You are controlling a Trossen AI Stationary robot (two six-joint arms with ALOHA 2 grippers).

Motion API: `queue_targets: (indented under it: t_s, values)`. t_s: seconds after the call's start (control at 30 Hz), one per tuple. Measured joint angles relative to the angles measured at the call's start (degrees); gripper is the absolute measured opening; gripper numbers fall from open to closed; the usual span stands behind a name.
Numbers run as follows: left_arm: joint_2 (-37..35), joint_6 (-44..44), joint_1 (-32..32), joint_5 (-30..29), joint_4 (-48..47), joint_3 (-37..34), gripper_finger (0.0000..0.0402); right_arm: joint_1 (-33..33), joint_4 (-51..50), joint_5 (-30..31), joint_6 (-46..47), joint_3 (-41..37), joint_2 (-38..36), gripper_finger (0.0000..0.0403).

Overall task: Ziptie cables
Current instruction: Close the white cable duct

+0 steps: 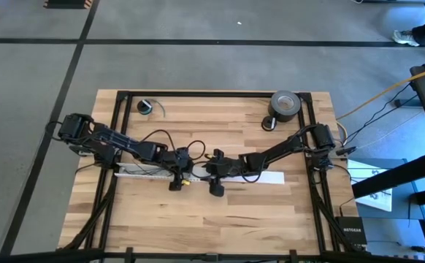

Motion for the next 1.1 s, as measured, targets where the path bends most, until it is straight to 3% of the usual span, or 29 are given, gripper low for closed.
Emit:
queue_targets:
  t_s: [0.47, 0.73, 1.1]
  values:
    - [0.0, -0.16, -0.44, 0.01, 0.11, 0.0, 0.0298, -0.23, -5.83, -0.48, 0.15, 4.54, 1.71, 0.0214]
    - [0.0, -0.31, -0.44, -0.15, -0.24, 0.0, 0.0298, -0.92, -6.96, -0.95, 6.06, 4.97, 1.75, 0.0215]
    - [-0.02, 0.3, -0.44, -1.99, -1.56, 0.02, 0.0298, 0.38, -6.93, 0.51, 3.72, 4.99, 1.86, 0.0215]
